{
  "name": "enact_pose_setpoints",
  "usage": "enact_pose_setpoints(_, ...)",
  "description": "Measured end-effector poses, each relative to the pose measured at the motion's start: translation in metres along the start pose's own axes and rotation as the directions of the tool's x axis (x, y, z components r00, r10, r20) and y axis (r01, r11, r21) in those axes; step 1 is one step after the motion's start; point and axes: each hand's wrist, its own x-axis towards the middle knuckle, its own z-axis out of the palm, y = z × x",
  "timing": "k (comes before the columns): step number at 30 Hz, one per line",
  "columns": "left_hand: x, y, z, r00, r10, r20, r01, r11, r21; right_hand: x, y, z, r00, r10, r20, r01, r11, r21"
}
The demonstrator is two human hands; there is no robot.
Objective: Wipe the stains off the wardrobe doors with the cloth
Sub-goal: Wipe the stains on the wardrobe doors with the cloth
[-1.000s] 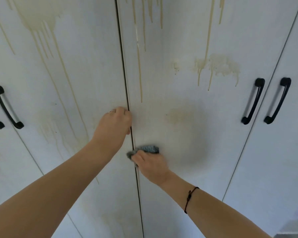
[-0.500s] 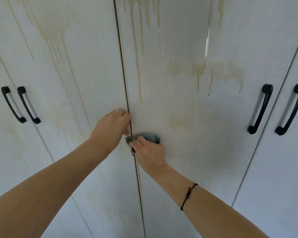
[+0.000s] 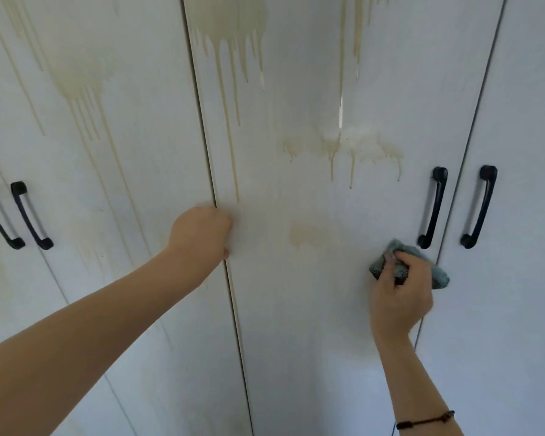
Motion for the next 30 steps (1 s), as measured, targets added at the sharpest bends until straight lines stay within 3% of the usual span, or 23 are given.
enact_pose_setpoints(4, 0.001, -0.001, 0.001, 1.000, 0.019, -0.024, -0.017, 0.998, 0.060, -0.087, 0.023, -0.001, 0.968, 0.117, 0.222, -0.120, 0.993, 0.000)
enact_pose_setpoints(7, 0.001, 0.000, 0.002, 0.999, 0.020, -0.044, -0.015, 0.995, 0.103, -0.110, 0.040, -0.015, 0.948, 0.131, 0.289, -0.123, 0.991, -0.046)
enact_pose_setpoints(11, 0.002, 0.001, 0.004, 0.997, 0.016, -0.081, -0.002, 0.985, 0.170, -0.067, 0.040, -0.028, 0.899, 0.417, 0.131, -0.418, 0.908, -0.018)
enact_pose_setpoints(14, 0.002, 0.002, 0.007, 0.994, 0.001, -0.105, 0.019, 0.982, 0.187, -0.020, 0.031, -0.037, 0.859, 0.511, 0.024, -0.510, 0.853, 0.108)
enact_pose_setpoints(18, 0.001, 0.010, 0.011, 0.991, -0.056, -0.121, 0.078, 0.980, 0.184, 0.009, 0.013, -0.037, 0.892, 0.447, 0.063, -0.451, 0.885, 0.118)
enact_pose_setpoints(24, -0.003, 0.012, 0.017, 0.983, -0.095, -0.154, 0.121, 0.978, 0.168, -0.045, 0.026, -0.040, 0.907, 0.321, 0.274, -0.343, 0.938, 0.036)
enact_pose_setpoints(30, 0.004, 0.018, 0.015, 0.975, -0.178, -0.135, 0.192, 0.976, 0.102, 0.021, 0.026, -0.051, 0.952, 0.268, 0.148, -0.297, 0.928, 0.225)
